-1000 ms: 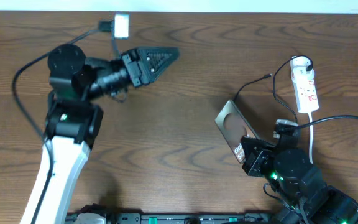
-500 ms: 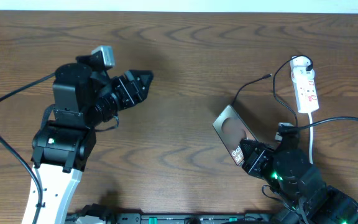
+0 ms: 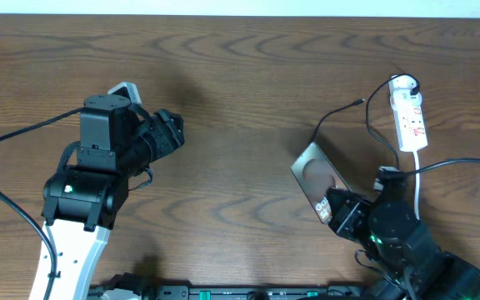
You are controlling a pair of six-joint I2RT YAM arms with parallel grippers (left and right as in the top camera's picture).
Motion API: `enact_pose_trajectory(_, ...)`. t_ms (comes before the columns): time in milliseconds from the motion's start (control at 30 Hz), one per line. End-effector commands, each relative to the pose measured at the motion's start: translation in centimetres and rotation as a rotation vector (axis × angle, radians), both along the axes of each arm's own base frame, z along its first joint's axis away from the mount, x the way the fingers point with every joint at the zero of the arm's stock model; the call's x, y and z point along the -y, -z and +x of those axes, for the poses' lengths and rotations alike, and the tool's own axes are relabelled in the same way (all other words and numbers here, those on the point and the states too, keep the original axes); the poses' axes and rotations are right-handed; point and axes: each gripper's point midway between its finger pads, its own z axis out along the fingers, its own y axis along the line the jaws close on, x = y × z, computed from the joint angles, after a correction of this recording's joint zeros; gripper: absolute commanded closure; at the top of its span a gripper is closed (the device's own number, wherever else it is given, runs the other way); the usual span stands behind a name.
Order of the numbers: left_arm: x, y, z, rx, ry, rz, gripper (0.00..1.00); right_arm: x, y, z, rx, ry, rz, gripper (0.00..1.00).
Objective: Plug charger to phone and switch on socket
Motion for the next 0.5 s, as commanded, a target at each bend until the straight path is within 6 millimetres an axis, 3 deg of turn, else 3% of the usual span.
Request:
enact_pose_trajectory(0,-0.4,-0.3,0.1,0.011,-0.008,0.024,0.32,1.9,-3.5,-0.1,0.112,0.039,-0.003,0.99)
enact_pose_trajectory(133,-0.4,-0.3,0.1,0.011,-0.008,0.024,0.32,4.0,-3.2,-0.4,0.136,0.091,-0.075,0.99)
enact_pose_trajectory(300,-0.4,-0.3,0.1,0.011,-0.008,0.024,0.32,7.2,-4.1,0.7,0.219,0.227,-0.202,0.99)
enact_pose_trajectory(467,-0.4,-0.3,0.1,0.011,-0.008,0.024,0.32,8.3,-4.6,1.1,0.246,0.301,-0.214,0.99)
